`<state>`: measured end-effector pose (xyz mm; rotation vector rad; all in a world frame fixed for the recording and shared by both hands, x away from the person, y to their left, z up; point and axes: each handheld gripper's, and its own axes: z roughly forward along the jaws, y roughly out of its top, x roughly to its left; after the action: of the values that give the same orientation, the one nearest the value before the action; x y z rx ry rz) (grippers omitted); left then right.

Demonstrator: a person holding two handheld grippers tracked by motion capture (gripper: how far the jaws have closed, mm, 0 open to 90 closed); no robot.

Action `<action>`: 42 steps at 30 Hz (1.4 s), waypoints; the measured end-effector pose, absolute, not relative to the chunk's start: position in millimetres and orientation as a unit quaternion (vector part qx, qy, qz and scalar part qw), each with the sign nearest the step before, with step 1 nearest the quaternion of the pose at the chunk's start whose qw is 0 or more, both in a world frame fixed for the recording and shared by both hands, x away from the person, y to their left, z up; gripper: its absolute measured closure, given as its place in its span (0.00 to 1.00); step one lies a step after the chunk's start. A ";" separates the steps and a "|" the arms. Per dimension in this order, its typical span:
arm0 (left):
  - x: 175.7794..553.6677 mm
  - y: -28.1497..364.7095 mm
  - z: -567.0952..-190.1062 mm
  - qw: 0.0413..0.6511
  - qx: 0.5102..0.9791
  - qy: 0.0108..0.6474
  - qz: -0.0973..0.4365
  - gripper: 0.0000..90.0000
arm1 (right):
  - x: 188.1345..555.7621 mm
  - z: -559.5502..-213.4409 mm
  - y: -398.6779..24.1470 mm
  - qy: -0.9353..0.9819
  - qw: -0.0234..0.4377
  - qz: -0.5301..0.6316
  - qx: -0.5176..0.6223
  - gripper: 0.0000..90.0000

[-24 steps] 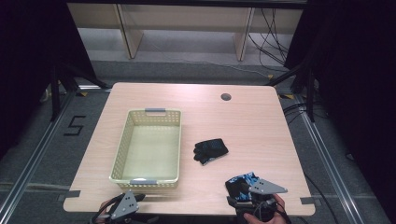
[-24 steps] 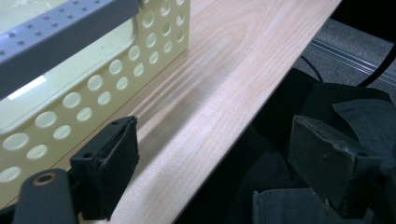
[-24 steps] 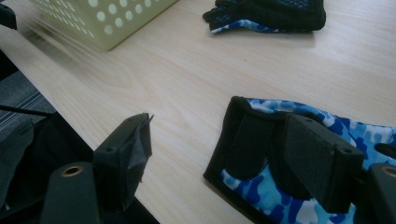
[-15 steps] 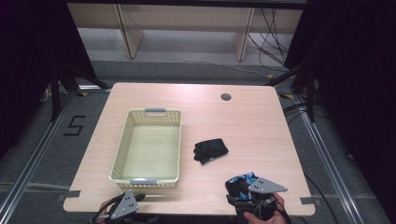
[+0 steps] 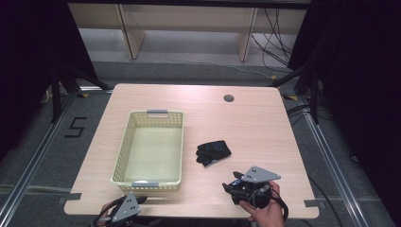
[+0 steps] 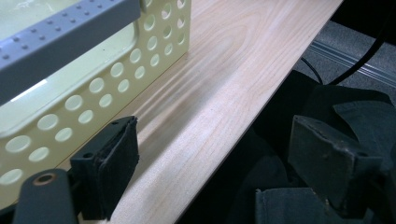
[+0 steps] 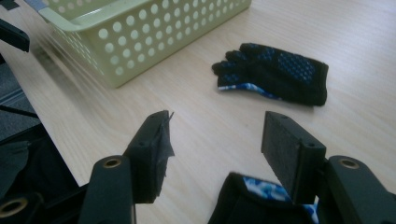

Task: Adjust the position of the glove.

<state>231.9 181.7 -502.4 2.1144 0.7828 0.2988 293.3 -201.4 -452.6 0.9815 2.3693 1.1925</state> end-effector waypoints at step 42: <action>230.9 184.8 -498.8 0.408 0.855 0.295 0.122 0.17 | 436.9 -485.1 -149.2 0.873 0.125 0.311 0.354 0.62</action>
<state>230.9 184.8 -498.8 2.1559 0.7425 0.3075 436.9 -149.2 -485.1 1.0306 2.5435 0.9060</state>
